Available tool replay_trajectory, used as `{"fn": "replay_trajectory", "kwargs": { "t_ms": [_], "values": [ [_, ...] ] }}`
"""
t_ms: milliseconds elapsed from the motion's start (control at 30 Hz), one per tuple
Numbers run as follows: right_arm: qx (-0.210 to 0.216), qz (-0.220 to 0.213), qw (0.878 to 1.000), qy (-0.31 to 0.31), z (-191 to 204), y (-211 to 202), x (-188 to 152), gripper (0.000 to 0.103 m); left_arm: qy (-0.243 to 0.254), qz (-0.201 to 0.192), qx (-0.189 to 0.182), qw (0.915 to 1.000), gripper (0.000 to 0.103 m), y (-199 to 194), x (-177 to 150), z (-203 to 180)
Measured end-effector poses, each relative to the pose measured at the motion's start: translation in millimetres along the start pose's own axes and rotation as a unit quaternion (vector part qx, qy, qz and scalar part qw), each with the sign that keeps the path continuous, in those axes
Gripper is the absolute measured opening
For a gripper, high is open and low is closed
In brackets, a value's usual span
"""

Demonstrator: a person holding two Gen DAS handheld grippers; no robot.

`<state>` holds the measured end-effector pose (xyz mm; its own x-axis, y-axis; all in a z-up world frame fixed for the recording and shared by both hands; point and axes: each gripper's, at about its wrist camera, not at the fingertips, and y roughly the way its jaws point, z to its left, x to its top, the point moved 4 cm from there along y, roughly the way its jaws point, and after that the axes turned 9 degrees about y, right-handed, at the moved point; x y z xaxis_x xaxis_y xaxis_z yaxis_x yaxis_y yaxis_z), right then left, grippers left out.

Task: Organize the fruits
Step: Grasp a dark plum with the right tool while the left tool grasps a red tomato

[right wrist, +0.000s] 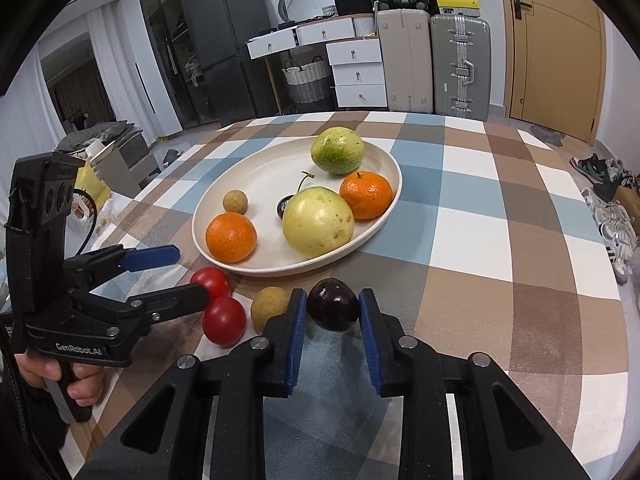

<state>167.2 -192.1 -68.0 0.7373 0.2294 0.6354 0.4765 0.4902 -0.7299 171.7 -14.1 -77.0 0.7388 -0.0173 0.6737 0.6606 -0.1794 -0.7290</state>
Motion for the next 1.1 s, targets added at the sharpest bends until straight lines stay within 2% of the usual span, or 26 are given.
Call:
{"fn": "replay_trajectory", "kwargs": {
  "t_ms": [133,267,367,433,567,767,833,1000,1100],
  "values": [
    [0.0,0.001,1.0,-0.001,0,1,0,0.027,0.003,-0.004,-0.028,0.9996,0.068,1,2,-5],
    [0.001,-0.003,1.0,0.002,0,0,0,0.027,-0.015,0.001,-0.078,0.9969,0.061,4,0,-7],
    [0.0,-0.002,1.0,0.003,-1,0,0,0.027,-0.029,0.002,-0.09,0.9955,0.053,5,0,-4],
    [0.0,-0.003,1.0,0.003,-1,0,0,0.027,-0.042,0.004,-0.1,0.9941,0.043,6,-1,0],
    [-0.001,-0.002,1.0,0.005,-2,1,-1,0.027,-0.052,0.006,-0.096,0.9941,0.041,9,-1,5],
    [-0.002,0.001,1.0,0.006,-3,2,-2,0.027,-0.024,-0.001,-0.071,0.9972,0.041,10,1,-1],
    [-0.002,0.001,1.0,0.005,-3,1,-2,0.027,-0.029,0.001,-0.078,0.9965,0.039,10,1,0],
    [-0.001,0.0,1.0,0.005,-3,0,-1,0.027,-0.062,0.009,-0.128,0.9898,0.028,11,-1,6],
    [-0.001,-0.003,1.0,0.006,-3,-1,0,0.027,-0.063,0.009,-0.13,0.9895,0.027,11,-2,6]
  ]
}}
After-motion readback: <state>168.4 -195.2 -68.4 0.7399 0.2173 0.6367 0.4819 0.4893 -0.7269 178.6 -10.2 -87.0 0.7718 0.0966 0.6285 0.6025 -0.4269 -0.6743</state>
